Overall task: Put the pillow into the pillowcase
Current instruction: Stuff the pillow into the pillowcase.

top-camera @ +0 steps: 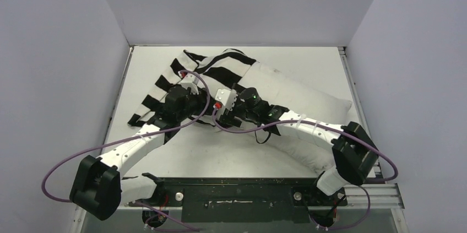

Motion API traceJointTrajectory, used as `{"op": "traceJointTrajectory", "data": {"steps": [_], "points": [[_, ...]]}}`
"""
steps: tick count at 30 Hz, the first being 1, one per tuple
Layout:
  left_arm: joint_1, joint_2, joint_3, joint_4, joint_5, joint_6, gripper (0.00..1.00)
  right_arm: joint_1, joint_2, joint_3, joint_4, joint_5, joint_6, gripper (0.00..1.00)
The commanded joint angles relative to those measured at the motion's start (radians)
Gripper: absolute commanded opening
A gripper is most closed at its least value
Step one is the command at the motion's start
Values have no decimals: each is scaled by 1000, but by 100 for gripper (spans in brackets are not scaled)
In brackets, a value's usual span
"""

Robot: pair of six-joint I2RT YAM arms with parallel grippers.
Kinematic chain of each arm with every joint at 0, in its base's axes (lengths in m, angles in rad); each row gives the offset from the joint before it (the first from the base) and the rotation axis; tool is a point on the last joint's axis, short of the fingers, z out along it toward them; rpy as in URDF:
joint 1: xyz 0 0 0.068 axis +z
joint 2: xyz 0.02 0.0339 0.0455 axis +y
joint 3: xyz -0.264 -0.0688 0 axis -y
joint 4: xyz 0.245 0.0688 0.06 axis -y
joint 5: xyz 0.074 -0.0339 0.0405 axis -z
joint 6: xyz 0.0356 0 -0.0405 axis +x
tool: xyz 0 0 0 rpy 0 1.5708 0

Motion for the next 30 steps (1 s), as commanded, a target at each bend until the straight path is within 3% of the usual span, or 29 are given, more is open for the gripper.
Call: {"op": "traceJointTrajectory", "data": {"steps": [1, 3, 7, 10, 14, 16, 18, 20, 30], "points": [[-51, 36, -34, 170, -106, 0, 59, -13, 94, 2, 109, -12, -74, 91], [-67, 55, -39, 174, -138, 10, 59, -29, 122, 13, 121, -64, -43, 76], [-88, 80, -51, 181, -263, 31, 59, -48, 120, -31, 242, -130, 60, 25], [-109, 89, -60, 192, -332, 60, 59, -58, 114, -58, 323, -172, 138, 0], [-126, 102, -78, 219, -377, 75, 58, -83, 118, -71, 414, -234, 257, 0], [-129, 101, -76, 222, -374, 78, 49, -95, 119, -78, 462, -258, 319, 0], [-134, 89, -67, 215, -361, 83, 28, -105, 124, -79, 500, -273, 378, 0], [-138, 63, -55, 196, -350, 85, 0, -114, 128, -87, 555, -271, 441, 0], [-155, -69, 43, 138, -238, -35, 0, -145, 118, -116, 827, -135, 744, 0]]}}
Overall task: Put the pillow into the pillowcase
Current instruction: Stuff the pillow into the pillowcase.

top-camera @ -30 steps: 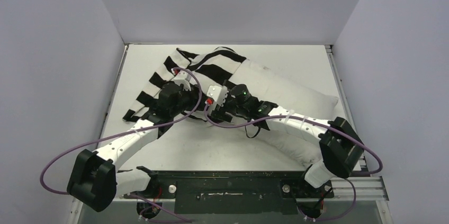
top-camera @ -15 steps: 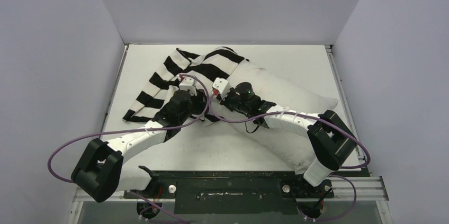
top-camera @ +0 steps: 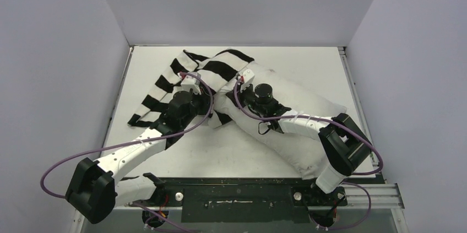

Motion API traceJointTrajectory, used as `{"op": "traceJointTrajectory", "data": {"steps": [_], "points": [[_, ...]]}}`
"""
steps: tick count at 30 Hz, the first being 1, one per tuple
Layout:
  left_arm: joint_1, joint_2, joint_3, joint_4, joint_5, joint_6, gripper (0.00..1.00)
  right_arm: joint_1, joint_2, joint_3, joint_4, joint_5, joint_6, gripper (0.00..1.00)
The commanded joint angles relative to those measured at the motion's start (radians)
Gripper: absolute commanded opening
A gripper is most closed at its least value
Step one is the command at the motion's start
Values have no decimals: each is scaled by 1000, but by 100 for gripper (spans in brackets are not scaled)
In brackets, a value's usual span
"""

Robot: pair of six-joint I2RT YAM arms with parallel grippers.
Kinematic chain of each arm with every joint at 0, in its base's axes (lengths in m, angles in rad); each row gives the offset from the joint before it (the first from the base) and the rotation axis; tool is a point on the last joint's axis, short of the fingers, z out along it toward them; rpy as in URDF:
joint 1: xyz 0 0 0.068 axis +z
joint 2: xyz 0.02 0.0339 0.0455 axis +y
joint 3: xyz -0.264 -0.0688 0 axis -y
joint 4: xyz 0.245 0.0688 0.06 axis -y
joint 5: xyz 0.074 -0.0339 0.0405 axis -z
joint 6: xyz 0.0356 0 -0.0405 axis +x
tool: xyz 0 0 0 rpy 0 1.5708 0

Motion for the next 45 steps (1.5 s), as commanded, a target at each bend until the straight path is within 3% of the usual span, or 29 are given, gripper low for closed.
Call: {"op": "traceJointTrajectory", "data": {"steps": [1, 7, 16, 22, 26, 29, 33, 39, 45], "points": [[-26, -53, 81, 40, 92, -96, 0, -1, -5, 22, 264, 65, 201, 0], [-93, -46, 72, 96, 145, -180, 0, -2, 25, 42, 350, 177, 358, 0], [-240, -52, 76, 156, 114, -251, 0, -17, 69, 33, 468, 360, 621, 0], [-229, -88, 80, 14, -12, -186, 0, -33, 23, -3, 532, 302, 673, 0], [-201, -157, 111, -95, -68, -137, 39, -41, -50, -34, 545, 286, 680, 0], [-198, -193, 122, -159, -87, -108, 55, -61, -93, -43, 562, 276, 710, 0], [-197, -221, 83, -191, -116, -96, 64, -80, -140, -34, 553, 268, 732, 0], [-187, -185, 52, -163, -202, -50, 71, -105, -204, -35, 568, 279, 801, 0], [-185, -113, 18, 30, -171, -55, 72, -110, -214, 3, 564, 319, 851, 0]]}}
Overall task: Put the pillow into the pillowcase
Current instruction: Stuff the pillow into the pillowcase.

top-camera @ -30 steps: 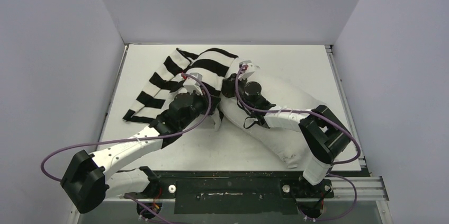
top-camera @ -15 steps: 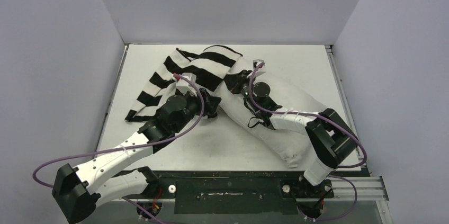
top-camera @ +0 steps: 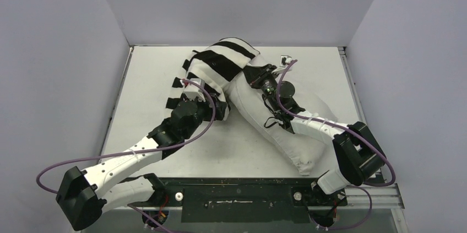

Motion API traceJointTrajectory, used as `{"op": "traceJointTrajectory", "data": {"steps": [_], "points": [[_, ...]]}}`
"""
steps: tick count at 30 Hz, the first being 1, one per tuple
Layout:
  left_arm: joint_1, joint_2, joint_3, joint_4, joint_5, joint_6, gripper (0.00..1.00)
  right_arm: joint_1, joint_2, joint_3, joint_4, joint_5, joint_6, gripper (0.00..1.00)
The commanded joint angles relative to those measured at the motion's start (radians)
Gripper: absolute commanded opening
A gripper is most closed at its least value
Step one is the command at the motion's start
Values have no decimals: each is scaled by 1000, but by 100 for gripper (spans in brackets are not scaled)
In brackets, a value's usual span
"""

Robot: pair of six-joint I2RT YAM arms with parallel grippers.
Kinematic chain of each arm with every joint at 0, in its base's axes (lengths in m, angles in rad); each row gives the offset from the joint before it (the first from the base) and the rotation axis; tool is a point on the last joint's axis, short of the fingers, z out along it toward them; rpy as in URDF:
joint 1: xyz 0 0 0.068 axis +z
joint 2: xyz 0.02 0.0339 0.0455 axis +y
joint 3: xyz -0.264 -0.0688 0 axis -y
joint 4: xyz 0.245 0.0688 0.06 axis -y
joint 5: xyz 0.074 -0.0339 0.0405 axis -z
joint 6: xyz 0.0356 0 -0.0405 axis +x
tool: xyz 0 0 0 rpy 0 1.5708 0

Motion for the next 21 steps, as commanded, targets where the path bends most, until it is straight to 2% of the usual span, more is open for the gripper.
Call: {"op": "traceJointTrajectory", "data": {"steps": [1, 5, 8, 10, 13, 17, 21], "points": [[5, 53, -22, 182, 7, 0, 72, -4, -84, 76, 225, 60, 103, 0], [6, 118, -33, 260, -7, -17, 69, -5, -76, 101, 226, 75, 126, 0], [7, 163, -30, 321, -24, -12, 57, -6, -66, 99, 250, 87, 153, 0], [7, 189, -16, 332, -23, -14, 38, -6, -60, 96, 267, 98, 172, 0], [5, 190, -9, 339, 8, -26, 2, -12, -49, 95, 293, 115, 191, 0], [-7, 120, -29, 341, 89, -127, 0, -13, -38, 111, 261, 192, 164, 0], [-73, 47, -32, 308, 144, -243, 0, -32, 10, 109, 318, 219, 188, 0]]}}
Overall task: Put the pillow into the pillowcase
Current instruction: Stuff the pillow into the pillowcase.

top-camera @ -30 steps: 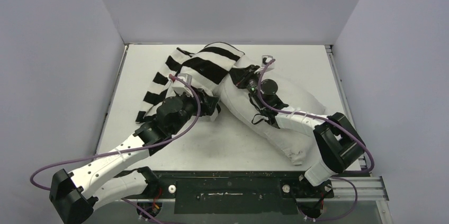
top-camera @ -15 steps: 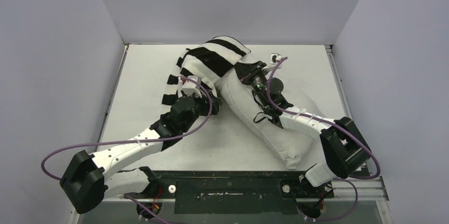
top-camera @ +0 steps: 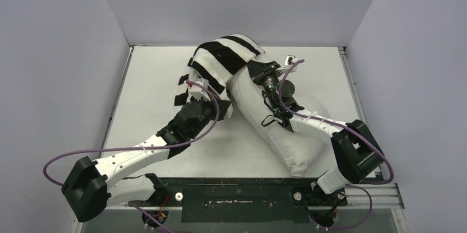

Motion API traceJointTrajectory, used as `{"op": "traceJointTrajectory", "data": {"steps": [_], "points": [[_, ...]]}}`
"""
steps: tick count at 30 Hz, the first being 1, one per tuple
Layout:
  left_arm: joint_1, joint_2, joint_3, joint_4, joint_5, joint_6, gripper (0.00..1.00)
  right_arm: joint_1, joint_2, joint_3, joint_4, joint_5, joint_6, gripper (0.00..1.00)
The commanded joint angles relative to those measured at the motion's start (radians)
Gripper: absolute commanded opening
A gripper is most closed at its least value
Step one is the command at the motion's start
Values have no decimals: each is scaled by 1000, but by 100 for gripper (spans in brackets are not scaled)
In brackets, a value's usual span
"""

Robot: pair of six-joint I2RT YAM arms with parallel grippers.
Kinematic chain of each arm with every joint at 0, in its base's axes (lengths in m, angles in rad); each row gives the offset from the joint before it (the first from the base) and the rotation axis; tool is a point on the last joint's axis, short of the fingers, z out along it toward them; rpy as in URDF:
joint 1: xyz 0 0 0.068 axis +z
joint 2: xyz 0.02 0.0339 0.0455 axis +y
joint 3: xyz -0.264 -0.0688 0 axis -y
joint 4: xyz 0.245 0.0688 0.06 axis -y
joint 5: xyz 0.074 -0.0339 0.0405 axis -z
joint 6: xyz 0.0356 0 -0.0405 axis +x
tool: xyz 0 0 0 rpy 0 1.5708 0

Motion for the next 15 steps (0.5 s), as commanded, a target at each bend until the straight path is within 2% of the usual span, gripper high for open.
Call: {"op": "traceJointTrajectory", "data": {"steps": [1, 9, 15], "points": [[-77, -102, 14, 39, 85, -140, 0, -23, 9, 100, 293, 104, 63, 0], [-297, -95, -14, 29, -3, -171, 0, -20, 60, 113, 282, 182, 46, 0], [-340, -55, -45, 33, -47, -173, 0, -15, 81, 88, 306, 174, 30, 0]]}}
